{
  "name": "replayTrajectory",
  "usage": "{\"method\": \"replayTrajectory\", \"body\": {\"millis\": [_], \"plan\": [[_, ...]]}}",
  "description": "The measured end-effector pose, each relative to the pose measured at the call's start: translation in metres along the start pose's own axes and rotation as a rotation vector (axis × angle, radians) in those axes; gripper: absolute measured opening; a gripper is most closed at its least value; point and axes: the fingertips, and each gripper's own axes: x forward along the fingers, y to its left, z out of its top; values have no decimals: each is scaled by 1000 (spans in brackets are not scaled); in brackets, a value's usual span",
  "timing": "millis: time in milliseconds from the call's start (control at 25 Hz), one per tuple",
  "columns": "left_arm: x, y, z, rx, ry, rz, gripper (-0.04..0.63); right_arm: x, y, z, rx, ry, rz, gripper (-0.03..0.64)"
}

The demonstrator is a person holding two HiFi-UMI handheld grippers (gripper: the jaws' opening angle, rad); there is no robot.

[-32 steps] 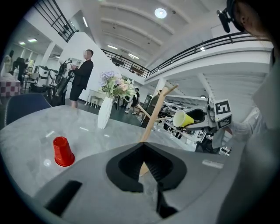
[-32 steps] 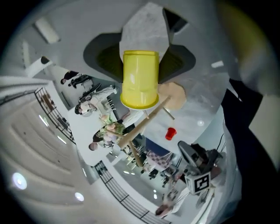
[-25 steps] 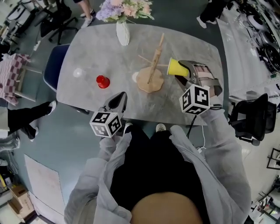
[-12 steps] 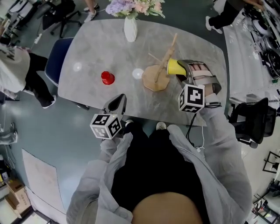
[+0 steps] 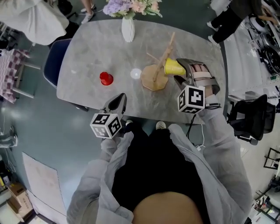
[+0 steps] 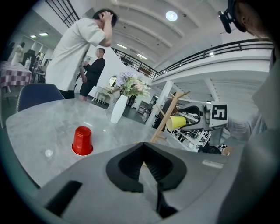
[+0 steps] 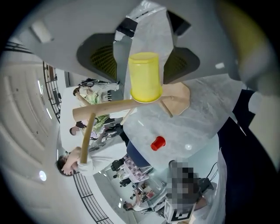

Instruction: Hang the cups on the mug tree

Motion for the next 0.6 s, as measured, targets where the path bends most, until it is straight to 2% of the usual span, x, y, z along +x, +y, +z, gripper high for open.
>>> {"method": "replayTrajectory", "body": {"millis": [200,320,480,600], "plan": [[5,-1,10,20,-2,-33,-3,-23,-6,1,146,-36,-28,362],[8,-1,17,43,-2,-60,-3,-46,-16,3,300,-91,-48,362],[5,8,31,80,-9,-83,-3,-84,-27,28,584,-255,-63,353],[-8,26,41,106,-18,-72,-3,-102,-29,64,770,-407,-26,337]]}}
